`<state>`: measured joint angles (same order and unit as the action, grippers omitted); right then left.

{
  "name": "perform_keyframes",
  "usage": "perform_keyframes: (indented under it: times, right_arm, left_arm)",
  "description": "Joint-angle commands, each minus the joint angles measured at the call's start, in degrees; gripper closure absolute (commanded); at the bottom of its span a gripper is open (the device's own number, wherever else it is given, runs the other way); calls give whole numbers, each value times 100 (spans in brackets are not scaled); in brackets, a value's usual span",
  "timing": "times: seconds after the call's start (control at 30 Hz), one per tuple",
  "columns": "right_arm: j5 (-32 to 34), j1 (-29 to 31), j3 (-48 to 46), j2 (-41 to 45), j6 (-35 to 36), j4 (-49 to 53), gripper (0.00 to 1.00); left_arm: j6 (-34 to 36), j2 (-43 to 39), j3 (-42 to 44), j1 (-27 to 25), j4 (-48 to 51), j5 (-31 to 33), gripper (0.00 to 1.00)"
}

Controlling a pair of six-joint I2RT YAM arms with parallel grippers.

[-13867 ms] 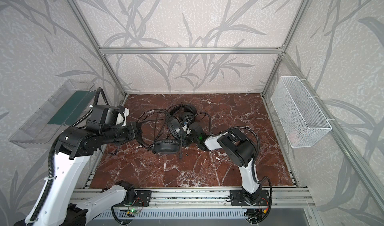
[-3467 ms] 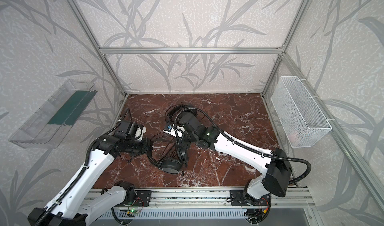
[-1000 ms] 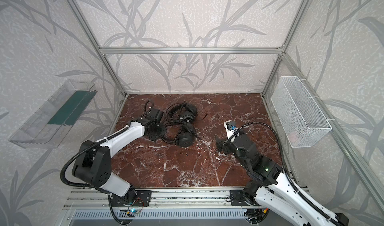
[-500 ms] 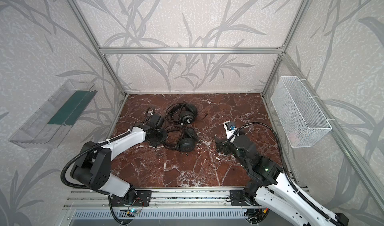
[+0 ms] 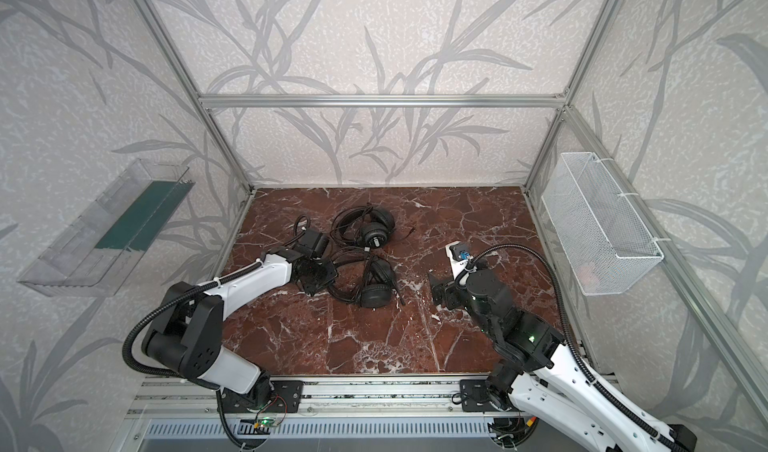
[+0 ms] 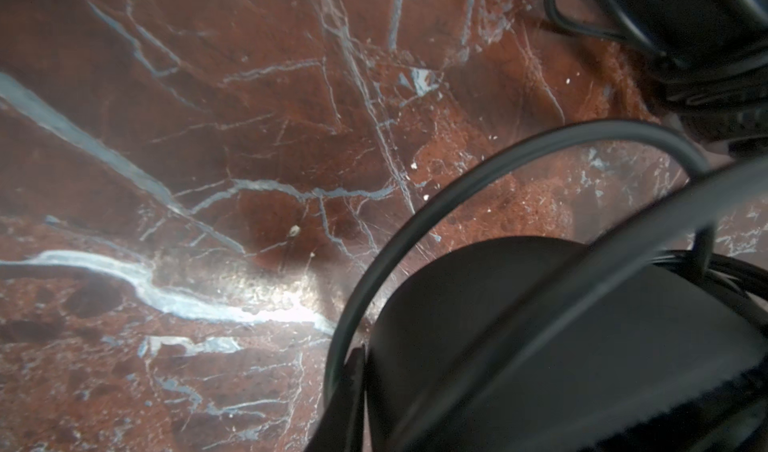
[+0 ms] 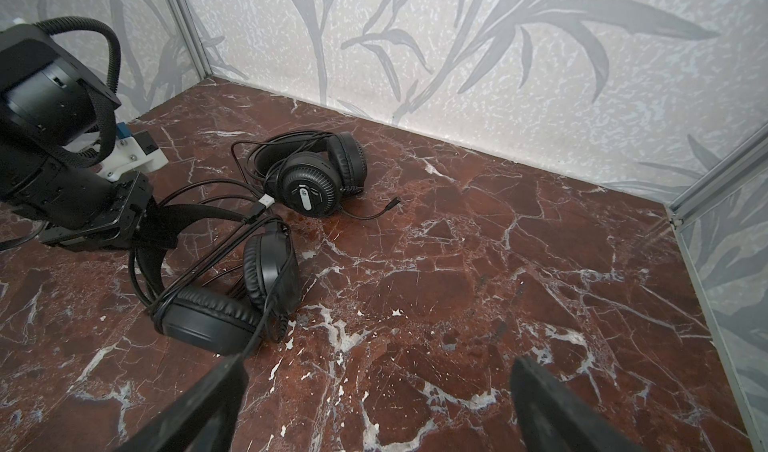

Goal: Wrap the headphones
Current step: 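Open the left gripper and release the wrapped headset on the table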

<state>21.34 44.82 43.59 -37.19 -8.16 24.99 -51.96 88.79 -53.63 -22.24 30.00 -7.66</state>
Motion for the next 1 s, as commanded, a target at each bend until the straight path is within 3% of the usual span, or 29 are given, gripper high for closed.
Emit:
perform_keyframes:
  times: [0.0, 0.5, 0.97]
  right_arm:
    - [-59, -26, -35, 24, -23, -108, 1]
    - [-67, -26, -11, 2, -6, -88, 1]
    - [-137, -23, 17, -17, 25, -84, 1]
  left_arm:
    - [-9, -148, -189, -17, 90, 13, 80]
    - [33, -767, -550, -13, 733, 51, 65]
    - [125, -744, -587, -15, 1035, -112, 63]
